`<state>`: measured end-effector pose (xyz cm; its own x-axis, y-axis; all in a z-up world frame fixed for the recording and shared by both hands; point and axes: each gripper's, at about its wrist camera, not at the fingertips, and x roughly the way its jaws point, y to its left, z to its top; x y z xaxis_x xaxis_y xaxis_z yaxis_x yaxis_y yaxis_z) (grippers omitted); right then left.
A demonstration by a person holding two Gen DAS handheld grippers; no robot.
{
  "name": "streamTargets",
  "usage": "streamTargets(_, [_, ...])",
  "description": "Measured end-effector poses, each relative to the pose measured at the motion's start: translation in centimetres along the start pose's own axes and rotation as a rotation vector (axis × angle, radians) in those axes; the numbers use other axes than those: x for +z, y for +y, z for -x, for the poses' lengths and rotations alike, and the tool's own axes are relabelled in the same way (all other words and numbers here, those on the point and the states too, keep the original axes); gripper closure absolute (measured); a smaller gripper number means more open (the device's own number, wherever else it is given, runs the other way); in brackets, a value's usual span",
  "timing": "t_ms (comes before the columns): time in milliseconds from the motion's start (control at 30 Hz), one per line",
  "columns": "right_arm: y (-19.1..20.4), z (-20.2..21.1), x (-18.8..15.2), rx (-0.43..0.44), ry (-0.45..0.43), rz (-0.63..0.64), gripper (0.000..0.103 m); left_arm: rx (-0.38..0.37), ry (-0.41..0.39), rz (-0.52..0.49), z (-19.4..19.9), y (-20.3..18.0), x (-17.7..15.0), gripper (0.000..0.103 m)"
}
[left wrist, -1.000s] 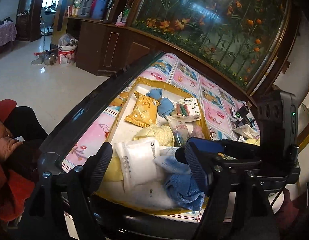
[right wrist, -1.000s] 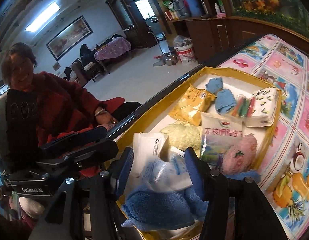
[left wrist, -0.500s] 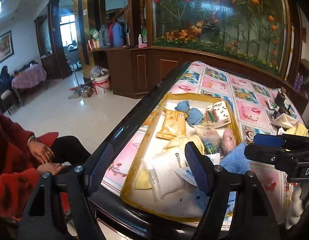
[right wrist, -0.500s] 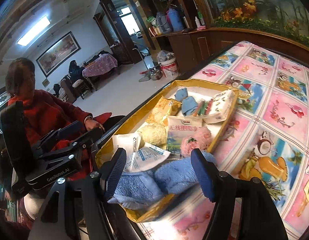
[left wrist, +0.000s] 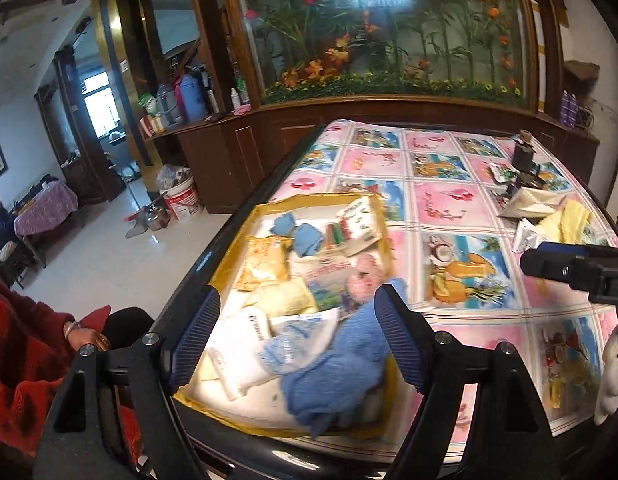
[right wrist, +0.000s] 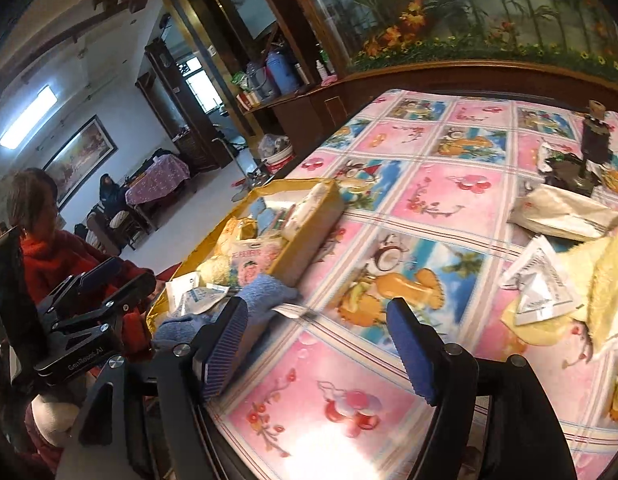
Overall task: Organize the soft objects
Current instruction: 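Carry the white pouch and blue-print packet into the tray and release both, then move both tools back to the pile near the yellow towel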
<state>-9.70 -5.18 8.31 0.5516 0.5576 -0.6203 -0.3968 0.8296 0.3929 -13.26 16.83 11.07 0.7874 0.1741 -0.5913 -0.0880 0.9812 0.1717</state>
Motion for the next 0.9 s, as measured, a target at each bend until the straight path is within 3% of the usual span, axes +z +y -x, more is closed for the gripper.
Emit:
streamTargets(200, [-6.0, 3.5, -0.5, -0.084, -0.05, -0.114, 0.029, -0.098, 0.017, -0.069, 0.1, -4.4, 1.1, 0.023])
streamTargets(433, [-13.9, 8.3, 0.4, -0.297, -0.149, -0.261, 0.028, -0.294, 0.057, -0.101, -0.4, -8.9, 1.4, 0.023])
streamTargets(667, [-17.6, 6.7, 3.0, -0.379, -0.17, -0.295, 0.027, -0.328, 0.087, -0.122, -0.6, -10.0, 0.7, 0.023])
streamTargets(767, [-18.5, 4.9, 4.0, -0.296, -0.126, -0.297, 0.027, -0.335, 0.086, -0.088, -0.8, -9.3, 0.8, 0.023])
streamTargets(833, [-17.2, 3.1, 4.1, -0.165, -0.052, -0.269, 0.027, -0.343, 0.091, -0.062, -1.2, -8.7, 0.7, 0.023])
streamTargets(900, [-14.6, 2.1, 3.6, 0.058, 0.015, -0.225, 0.027, -0.348, 0.101, -0.045, -1.6, -8.4, 0.7, 0.023])
